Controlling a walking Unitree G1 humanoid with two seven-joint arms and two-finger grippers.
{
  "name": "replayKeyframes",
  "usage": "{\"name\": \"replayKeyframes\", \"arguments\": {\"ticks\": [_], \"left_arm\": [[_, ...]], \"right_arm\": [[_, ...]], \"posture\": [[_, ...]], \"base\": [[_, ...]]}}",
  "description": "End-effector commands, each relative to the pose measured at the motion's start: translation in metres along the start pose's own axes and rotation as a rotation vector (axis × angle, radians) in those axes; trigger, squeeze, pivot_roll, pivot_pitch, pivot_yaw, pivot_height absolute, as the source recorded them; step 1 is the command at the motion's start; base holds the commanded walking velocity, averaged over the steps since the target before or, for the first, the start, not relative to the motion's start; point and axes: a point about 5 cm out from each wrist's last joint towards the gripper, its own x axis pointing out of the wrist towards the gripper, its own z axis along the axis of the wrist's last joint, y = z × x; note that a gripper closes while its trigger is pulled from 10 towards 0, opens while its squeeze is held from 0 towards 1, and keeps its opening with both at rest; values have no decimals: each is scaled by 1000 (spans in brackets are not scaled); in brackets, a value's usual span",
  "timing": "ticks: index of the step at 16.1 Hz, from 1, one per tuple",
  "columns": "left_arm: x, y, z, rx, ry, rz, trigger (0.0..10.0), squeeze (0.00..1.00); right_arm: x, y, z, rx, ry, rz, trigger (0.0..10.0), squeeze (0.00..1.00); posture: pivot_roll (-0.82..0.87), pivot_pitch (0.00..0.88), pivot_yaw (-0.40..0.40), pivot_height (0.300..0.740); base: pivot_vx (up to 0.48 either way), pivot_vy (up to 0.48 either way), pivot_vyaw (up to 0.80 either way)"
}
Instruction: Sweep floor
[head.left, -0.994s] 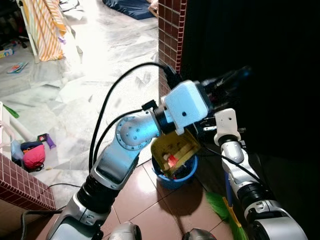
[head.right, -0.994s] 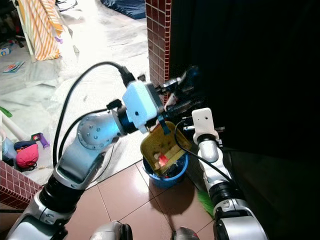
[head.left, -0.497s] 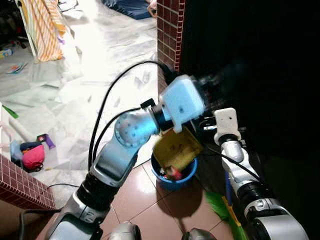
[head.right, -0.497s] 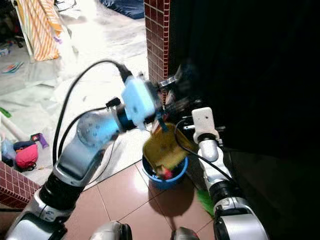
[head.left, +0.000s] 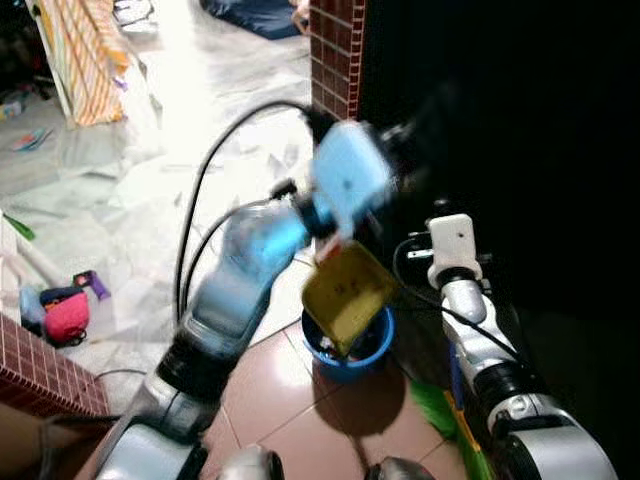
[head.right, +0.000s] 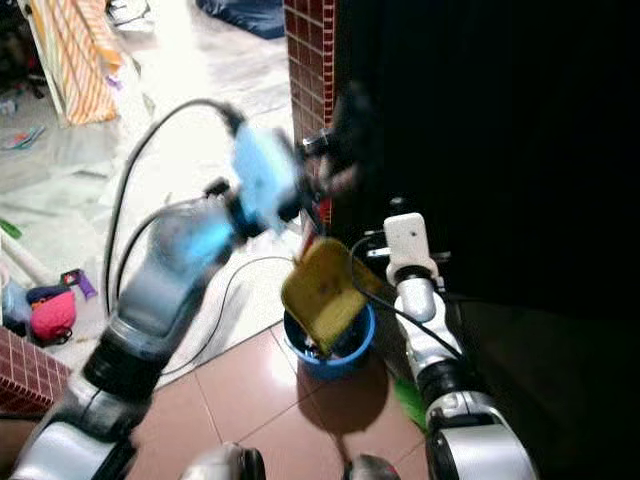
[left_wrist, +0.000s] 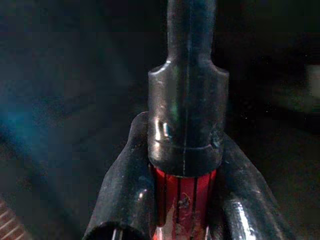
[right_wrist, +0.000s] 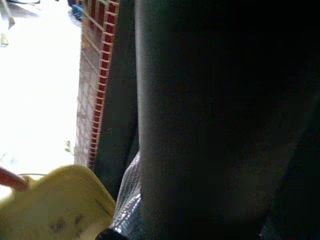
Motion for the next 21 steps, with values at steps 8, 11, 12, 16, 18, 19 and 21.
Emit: {"name": "replayKeyframes", "arguments": {"ticks": [8, 11, 12, 16, 18, 19, 21], "left_arm": [[-16, 74, 7, 100, 0, 458, 10000, 0], [-31, 100, 8, 104, 20, 674, 10000, 0], [-39, 109, 6, 89, 44, 769, 10000, 0], [-73, 144, 7, -11, 18, 1087, 10000, 0], [-84, 147, 2, 17, 61, 1113, 10000, 0], [-86, 147, -1, 14, 81, 1119, 10000, 0], [-98, 138, -14, 48, 172, 1146, 10000, 0]], "right_arm": [[8, 5, 16, -3, -63, 14, 10000, 0], [8, 5, 15, -13, -63, 26, 10000, 0], [8, 4, 15, -13, -62, 27, 10000, 0], [8, 5, 13, -27, -54, 54, 10000, 0], [8, 6, 13, -30, -51, 66, 10000, 0], [8, 6, 13, -30, -51, 68, 10000, 0], [8, 6, 12, -30, -49, 71, 10000, 0]], "posture": [[-46, 18, 41, 740], [-49, 21, 30, 740], [-49, 21, 26, 740], [-50, 22, 4, 740], [-50, 19, 0, 740], [-50, 19, 0, 740], [-50, 19, 0, 740]], "base": [[0, 0, 0], [0, 0, 0], [0, 0, 0], [0, 0, 0], [0, 0, 0], [0, 0, 0], [0, 0, 0]]}}
